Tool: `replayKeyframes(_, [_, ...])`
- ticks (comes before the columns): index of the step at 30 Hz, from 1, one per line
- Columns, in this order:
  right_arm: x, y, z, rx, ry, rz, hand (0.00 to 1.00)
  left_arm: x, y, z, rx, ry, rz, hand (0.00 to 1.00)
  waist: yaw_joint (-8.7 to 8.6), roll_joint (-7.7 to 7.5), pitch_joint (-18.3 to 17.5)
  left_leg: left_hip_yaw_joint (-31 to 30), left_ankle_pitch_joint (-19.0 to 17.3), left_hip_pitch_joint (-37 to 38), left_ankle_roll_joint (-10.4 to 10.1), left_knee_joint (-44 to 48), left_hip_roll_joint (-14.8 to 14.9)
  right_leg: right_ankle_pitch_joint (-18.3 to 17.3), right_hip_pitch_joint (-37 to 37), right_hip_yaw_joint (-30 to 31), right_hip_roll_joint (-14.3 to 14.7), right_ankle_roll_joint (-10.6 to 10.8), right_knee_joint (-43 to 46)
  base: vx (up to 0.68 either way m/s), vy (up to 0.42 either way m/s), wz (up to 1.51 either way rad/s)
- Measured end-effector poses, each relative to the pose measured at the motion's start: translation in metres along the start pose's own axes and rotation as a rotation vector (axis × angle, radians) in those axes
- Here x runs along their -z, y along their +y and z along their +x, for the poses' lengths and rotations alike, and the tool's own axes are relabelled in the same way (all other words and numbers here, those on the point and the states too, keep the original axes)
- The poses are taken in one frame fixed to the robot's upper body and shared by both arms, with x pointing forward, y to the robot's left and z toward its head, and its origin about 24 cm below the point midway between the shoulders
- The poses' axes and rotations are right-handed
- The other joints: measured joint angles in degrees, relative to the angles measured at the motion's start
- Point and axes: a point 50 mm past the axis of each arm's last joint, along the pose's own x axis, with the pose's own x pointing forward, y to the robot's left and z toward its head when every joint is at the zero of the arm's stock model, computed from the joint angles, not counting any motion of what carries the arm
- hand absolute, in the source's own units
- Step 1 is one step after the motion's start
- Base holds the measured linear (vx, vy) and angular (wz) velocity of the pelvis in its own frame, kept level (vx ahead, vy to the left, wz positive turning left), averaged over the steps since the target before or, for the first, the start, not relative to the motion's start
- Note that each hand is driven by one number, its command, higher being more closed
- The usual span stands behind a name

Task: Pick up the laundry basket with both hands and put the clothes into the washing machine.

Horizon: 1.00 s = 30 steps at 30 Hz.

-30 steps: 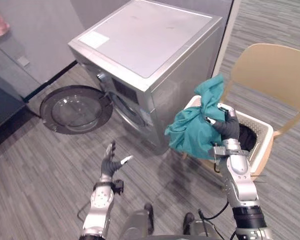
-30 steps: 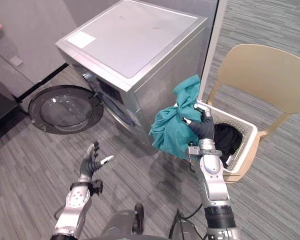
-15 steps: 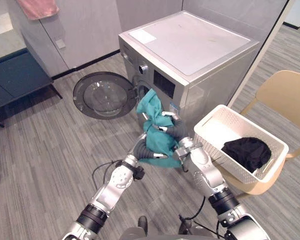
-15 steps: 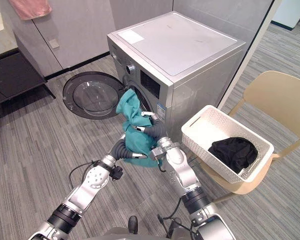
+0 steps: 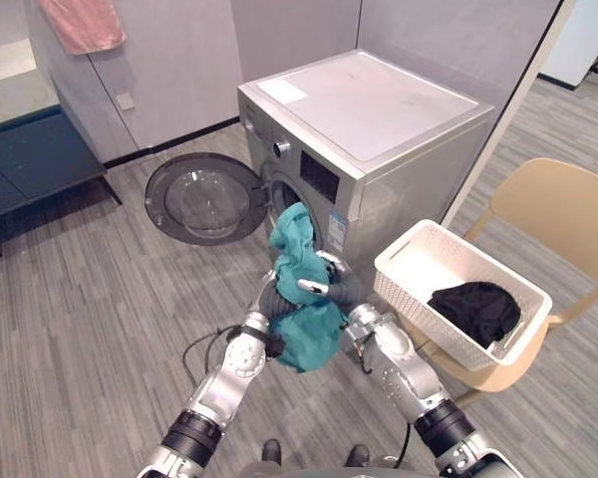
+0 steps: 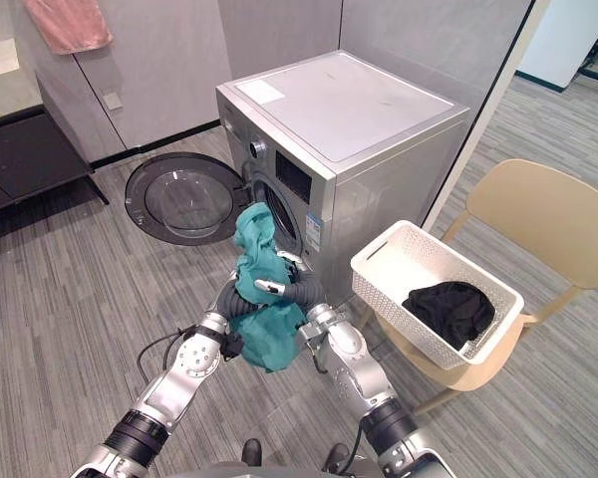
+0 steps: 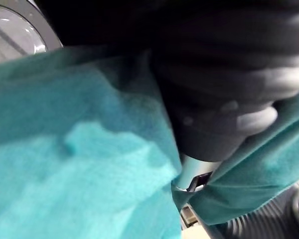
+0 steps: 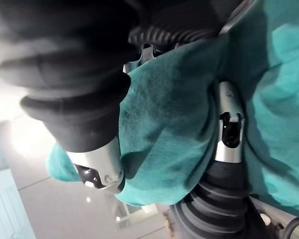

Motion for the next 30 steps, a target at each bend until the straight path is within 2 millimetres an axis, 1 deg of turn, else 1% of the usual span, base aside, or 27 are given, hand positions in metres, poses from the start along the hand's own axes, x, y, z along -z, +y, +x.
replayKeyframes(2, [-0.003,-0.007,-0.004,0.042,-0.019,-0.004,0.0,0.004,0.004,-0.002,-0.038,0.026,-0.04,1.0,-0.07,-0.15,-0.08,0.09,0.01,0.13,-0.01,-0.08,0.04,-0.18,-0.06,0.23,0.02,0.22,0.31,0.04,-0.044,-0.02])
replayKeyframes(7, [-0.051,-0.035,-0.017,0.19,-0.221,-0.111,0.0,0.022,0.018,-0.014,-0.125,0.109,-0.086,1.0,-0.26,-0.17,-0.11,1.34,-0.02,1.02,0.03,-0.21,-0.09,-0.28,-0.06,1.62,0.37,0.39,0.53,0.04,-0.024,-0.11])
replayKeyframes(8, [-0.054,-0.039,-0.02,0.216,-0.239,-0.116,0.0,0.024,0.019,-0.016,-0.131,0.117,-0.091,1.0,-0.3,-0.19,-0.12,1.36,-0.02,1.01,0.04,-0.22,-0.1,-0.24,-0.06,1.63,0.4,0.35,0.45,0.04,-0.019,-0.01])
replayKeyframes(9, [-0.057,-0.048,-0.026,0.263,-0.252,-0.123,0.0,0.028,0.021,-0.018,-0.147,0.135,-0.113,1.0,-0.39,-0.25,-0.16,1.45,-0.04,1.0,0.07,-0.22,-0.08,-0.2,-0.06,1.75,0.51,0.27,0.4,0.04,-0.022,-0.02])
replayKeyframes(10, [-0.055,-0.056,-0.033,0.307,-0.247,-0.126,0.0,0.031,0.022,-0.02,-0.153,0.148,-0.117,1.0,-0.29,-0.27,-0.16,1.51,-0.05,1.0,0.07,-0.2,-0.08,-0.21,-0.11,1.81,0.51,0.28,0.51,0.04,-0.028,-0.02])
replayKeyframes(11, [-0.054,-0.06,-0.037,0.328,-0.239,-0.13,0.0,0.032,0.023,-0.021,-0.156,0.154,-0.121,1.0,-0.24,-0.26,-0.16,1.54,-0.06,0.99,0.08,-0.2,-0.08,-0.22,-0.14,1.91,0.52,0.29,0.53,0.04,-0.029,-0.05])
replayKeyframes(13, [-0.046,-0.073,-0.051,0.397,-0.19,-0.187,0.0,0.046,0.029,-0.03,-0.19,0.213,-0.132,1.0,-0.24,-0.26,-0.16,2.39,-0.15,0.85,0.2,-0.25,-0.06,-0.43,-1.0,2.88,0.61,0.63,0.96,0.02,-0.024,-0.17])
replayKeyframes(14, [-0.043,-0.077,-0.055,0.415,-0.17,-0.211,0.0,0.052,0.032,-0.033,-0.201,0.239,-0.133,1.0,-0.35,-0.25,-0.15,2.68,-0.15,0.9,0.18,-0.26,-0.06,-0.51,-1.13,3.1,0.67,0.77,0.92,0.01,-0.031,-0.19])
replayKeyframes(16, [-0.03,-0.094,-0.072,0.495,-0.07,-0.303,0.0,0.07,0.038,-0.044,-0.237,0.33,-0.15,1.0,-0.68,-0.27,-0.16,2.78,-0.12,0.85,0.11,-0.25,0.07,-0.35,-0.98,3.16,0.93,0.52,0.05,0.01,-0.031,-0.06])
replayKeyframes(17, [-0.019,-0.104,-0.085,0.547,0.01,-0.364,0.0,0.081,0.041,-0.052,-0.258,0.381,-0.157,1.0,-0.82,-0.25,-0.14,2.77,-0.11,0.7,0.1,-0.24,0.13,-0.26,-1.0,3.13,0.98,0.38,-0.24,0.0,0.0,0.0])
replayKeyframes(18, [-0.013,-0.109,-0.091,0.567,0.051,-0.38,0.0,0.086,0.043,-0.057,-0.269,0.408,-0.163,1.0,-0.94,-0.2,-0.11,2.72,-0.11,0.58,0.1,-0.22,0.14,-0.21,-1.02,3.06,0.97,0.31,-0.39,0.02,-0.02,0.04])
replayKeyframes(20, [0.009,-0.124,-0.111,0.631,0.218,-0.469,0.0,0.107,0.047,-0.076,-0.306,0.515,-0.182,1.0,-1.7,0.18,0.15,2.31,-0.1,-0.43,0.09,0.05,0.14,-0.01,-1.14,2.25,0.92,0.02,-1.15,0.02,-0.017,0.16])
replayKeyframes(21, [0.023,-0.13,-0.123,0.658,0.313,-0.506,0.0,0.117,0.049,-0.086,-0.323,0.575,-0.192,1.0,-1.73,0.25,0.21,1.57,-0.1,-1.51,0.09,0.48,0.07,-0.02,-1.61,1.56,0.87,0.02,-1.18,0.02,-0.022,0.24])
replayKeyframes(22, [0.03,-0.133,-0.128,0.673,0.36,-0.524,0.0,0.122,0.049,-0.091,-0.331,0.604,-0.193,1.0,-1.72,0.3,0.26,1.14,-0.1,-2.17,0.09,0.78,0.05,-0.02,-1.91,1.14,0.83,0.01,-1.19,0.03,-0.032,0.35])
replayKeyframes(24, [0.057,-0.141,-0.148,0.699,0.536,-0.548,0.0,0.14,0.05,-0.111,-0.353,0.715,-0.2,1.0,-1.44,1.0,1.55,-1.09,-0.01,-4.19,0.1,1.42,-0.11,-0.24,-1.93,-1.6,0.04,0.12,-1.42,0.01,-0.018,0.55])
replayKeyframes(25, [0.063,-0.141,-0.153,0.704,0.573,-0.551,0.0,0.144,0.05,-0.116,-0.358,0.742,-0.202,1.0,-1.31,1.22,1.95,-1.86,0.03,-4.78,0.12,1.75,-0.26,-0.47,-1.92,-2.41,-0.16,0.17,-1.27,0.0,-0.034,0.82])
replayKeyframes(26, [0.077,-0.143,-0.164,0.717,0.661,-0.554,0.0,0.15,0.049,-0.125,-0.366,0.79,-0.207,1.0,-0.54,1.53,3.11,-3.69,0.61,-5.91,0.86,2.18,-0.96,-1.44,-1.89,-4.88,-1.18,0.21,-0.2,0.01,-0.032,0.77])
replayKeyframes(27, [0.083,-0.143,-0.17,0.724,0.697,-0.55,0.0,0.152,0.048,-0.127,-0.366,0.805,-0.209,1.0,-0.23,1.65,3.42,-4.01,1.02,-6.48,1.41,2.23,-1.32,-1.88,-1.88,-6.19,-1.91,0.27,0.22,0.0,-0.006,1.31])
replayKeyframes(28, [0.093,-0.144,-0.181,0.752,0.759,-0.523,0.0,0.155,0.046,-0.129,-0.361,0.825,-0.211,1.0,-0.34,1.63,3.63,-2.99,3.05,-8.47,4.07,2.2,-2.62,-2.77,-1.83,-9.99,-3.96,0.36,0.81,0.0,0.049,1.3])
replayKeyframes(29, [0.097,-0.144,-0.186,0.771,0.785,-0.509,0.0,0.156,0.045,-0.129,-0.358,0.831,-0.213,1.0,-0.51,1.53,3.68,-0.94,4.35,-9.42,6.05,1.98,-3.38,-3.07,-1.75,-12.17,-5.07,0.17,0.81,0.03,0.102,1.78])
replayKeyframes(30, [0.1,-0.147,-0.194,0.807,0.819,-0.493,0.0,0.158,0.041,-0.131,-0.351,0.849,-0.219,1.0,-0.59,1.55,4.07,5.99,4.71,-10.23,8.12,1.9,-3.58,-2.72,-1.52,-15.64,-6.19,0.0,0.81,0.06,0.137,1.66])
